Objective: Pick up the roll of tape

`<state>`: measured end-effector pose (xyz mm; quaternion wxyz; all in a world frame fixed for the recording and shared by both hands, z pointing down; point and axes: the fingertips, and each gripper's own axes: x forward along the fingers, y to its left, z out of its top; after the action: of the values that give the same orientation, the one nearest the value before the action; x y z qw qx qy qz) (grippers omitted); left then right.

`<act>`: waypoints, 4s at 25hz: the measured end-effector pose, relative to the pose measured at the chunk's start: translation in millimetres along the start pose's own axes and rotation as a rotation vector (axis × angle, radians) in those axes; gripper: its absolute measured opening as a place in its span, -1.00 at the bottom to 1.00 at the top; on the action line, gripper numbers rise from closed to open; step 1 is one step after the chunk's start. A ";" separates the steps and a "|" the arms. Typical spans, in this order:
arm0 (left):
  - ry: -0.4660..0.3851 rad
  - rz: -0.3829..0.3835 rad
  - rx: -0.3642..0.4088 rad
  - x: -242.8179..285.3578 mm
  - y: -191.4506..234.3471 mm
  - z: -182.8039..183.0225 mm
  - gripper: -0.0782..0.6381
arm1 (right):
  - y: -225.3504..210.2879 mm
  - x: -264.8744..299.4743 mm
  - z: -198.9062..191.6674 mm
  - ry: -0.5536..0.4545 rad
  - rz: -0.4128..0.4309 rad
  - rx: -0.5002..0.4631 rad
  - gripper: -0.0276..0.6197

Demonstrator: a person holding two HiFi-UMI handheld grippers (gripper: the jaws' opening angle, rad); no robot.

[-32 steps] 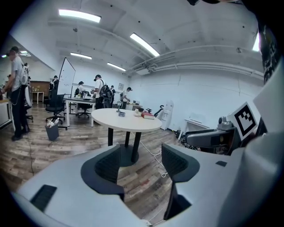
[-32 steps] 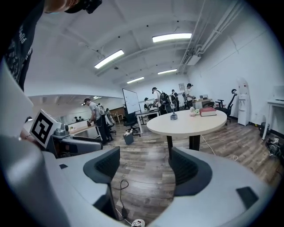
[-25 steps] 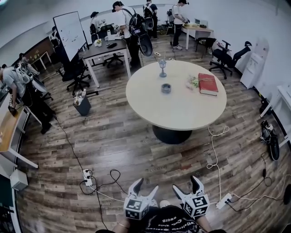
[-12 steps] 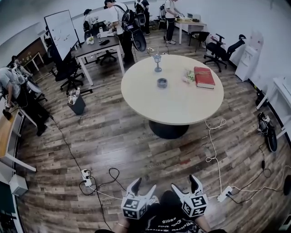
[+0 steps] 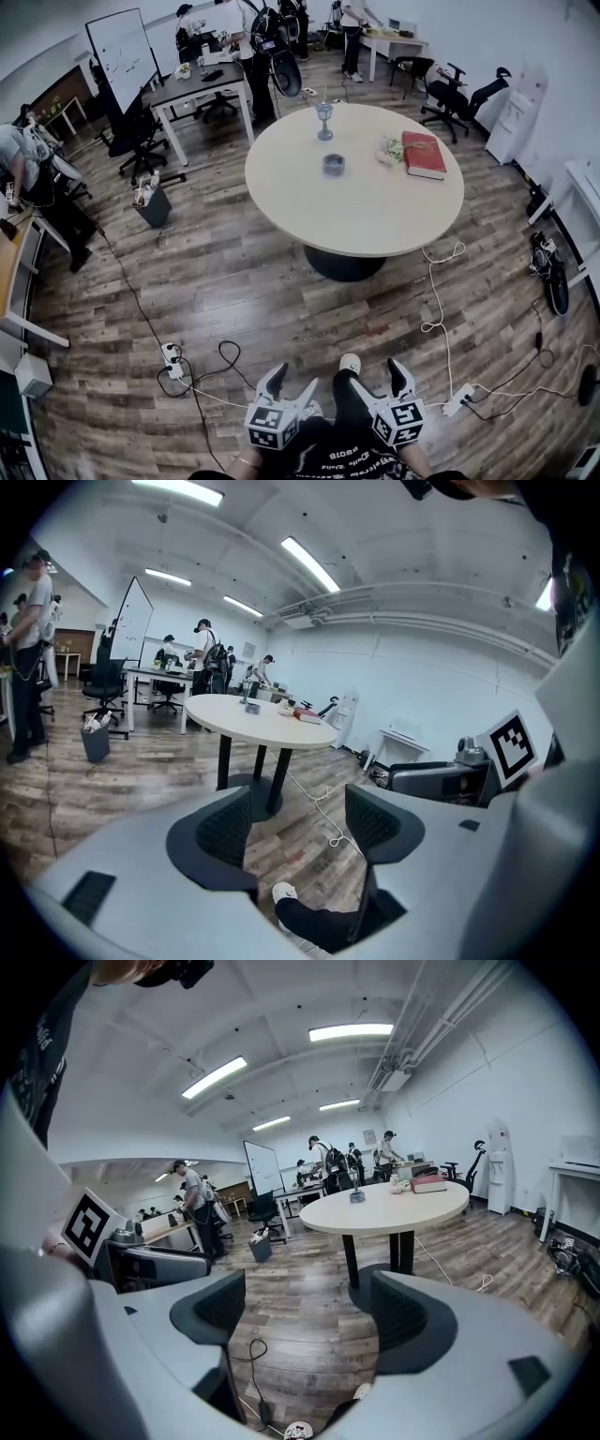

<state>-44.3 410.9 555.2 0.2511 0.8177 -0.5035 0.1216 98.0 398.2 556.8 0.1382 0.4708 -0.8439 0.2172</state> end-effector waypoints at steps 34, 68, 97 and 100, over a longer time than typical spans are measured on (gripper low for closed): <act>-0.058 0.152 -0.050 251.5 24.9 149.7 0.10 | -185.1 188.5 148.6 0.060 0.195 -0.173 0.33; 0.016 -0.088 0.103 413.8 188.4 271.3 0.10 | -207.2 386.4 235.1 0.056 -0.007 0.002 0.28; 0.006 -0.072 0.108 472.0 250.5 335.1 0.10 | -242.3 483.6 330.0 0.029 -0.041 0.032 0.19; 0.000 -0.042 0.100 473.1 251.2 338.1 0.10 | -257.3 496.6 351.8 0.010 -0.037 0.006 0.17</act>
<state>-65.5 -222.2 555.8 0.2121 0.8397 -0.4795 0.1412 50.2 -260.2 529.9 0.1449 0.4855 -0.8337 0.2194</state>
